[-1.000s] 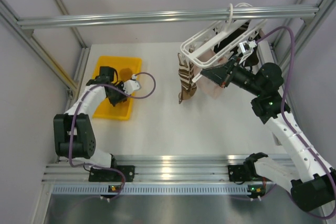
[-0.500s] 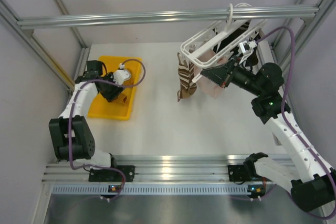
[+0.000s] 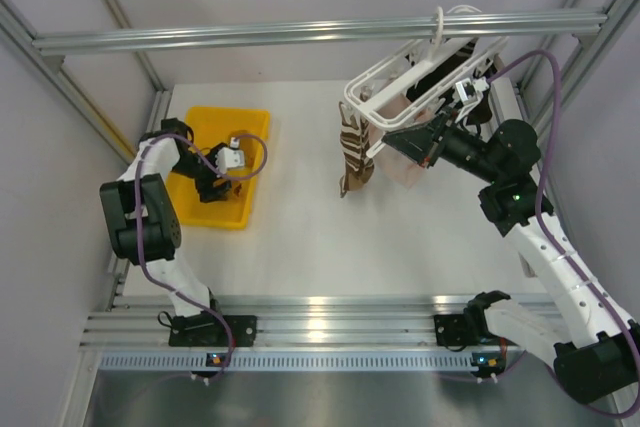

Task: Clip the socks to the hanger
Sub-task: Pick up the sock from the bin.

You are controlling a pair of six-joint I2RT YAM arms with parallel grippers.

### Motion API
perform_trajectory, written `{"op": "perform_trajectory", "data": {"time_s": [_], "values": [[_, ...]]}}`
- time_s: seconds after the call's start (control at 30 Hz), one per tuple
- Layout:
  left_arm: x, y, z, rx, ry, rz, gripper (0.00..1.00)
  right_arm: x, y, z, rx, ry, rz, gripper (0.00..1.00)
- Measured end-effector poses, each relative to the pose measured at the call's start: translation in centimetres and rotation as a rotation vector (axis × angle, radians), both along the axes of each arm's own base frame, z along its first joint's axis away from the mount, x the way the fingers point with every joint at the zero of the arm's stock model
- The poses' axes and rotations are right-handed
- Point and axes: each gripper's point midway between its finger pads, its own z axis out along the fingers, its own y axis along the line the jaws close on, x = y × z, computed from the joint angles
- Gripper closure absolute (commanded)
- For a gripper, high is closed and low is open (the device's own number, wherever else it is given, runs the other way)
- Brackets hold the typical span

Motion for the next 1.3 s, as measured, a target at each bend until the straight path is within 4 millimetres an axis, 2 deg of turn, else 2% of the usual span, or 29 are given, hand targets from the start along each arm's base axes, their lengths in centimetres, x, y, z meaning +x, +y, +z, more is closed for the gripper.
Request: {"op": "perform_trajectory", "data": {"time_s": [0.23,0.4,0.5,0.73,0.83,0.9,0.97,1.0,1.1,1.2,1.3], "values": [[0.1,-0.8,-2.0,-0.028,0.008,-0.03,0.29,0.1,-0.2,-0.2,-0.008,0.003,-0.006,1.0],[-0.5,-1.3,-2.9,-0.061,0.035,0.0,0.52,0.2,-0.2,-0.2,-0.008,0.003,-0.007,1.0],[-0.9,-1.6,-3.4,-0.079,0.055,0.025,0.58,0.2,-0.2,-0.2,-0.008,0.003,-0.007,1.0],[-1.3,-2.0,-4.0,-0.106,0.089,0.076,1.0,0.2,-0.2,-0.2,-0.009,0.002,-0.007,1.0],[-1.4,-1.9,-3.5,-0.109,0.089,0.091,1.0,0.2,-0.2,-0.3,-0.014,-0.002,-0.008,1.0],[-1.5,-1.6,-2.4,-0.109,0.072,0.106,1.0,0.2,-0.2,-0.3,-0.016,-0.004,-0.009,1.0],[-1.6,-1.2,-0.2,-0.105,0.032,0.119,1.0,0.2,-0.2,-0.4,-0.019,-0.007,-0.009,1.0],[-1.7,-1.1,1.2,-0.106,0.008,0.122,1.0,0.2,-0.2,-0.3,-0.019,-0.009,-0.01,1.0],[-1.7,-1.4,6.9,-0.115,-0.122,0.114,1.0,0.2,-0.2,-0.3,-0.019,-0.01,-0.01,1.0],[-2.7,-3.3,13.2,-0.14,-0.275,0.086,1.0,0.2,-0.3,-0.3,-0.018,-0.011,-0.013,1.0],[-4.7,-7.1,17.0,-0.182,-0.344,0.034,1.0,0.2,-0.3,-0.2,-0.016,-0.014,-0.017,1.0]]}}
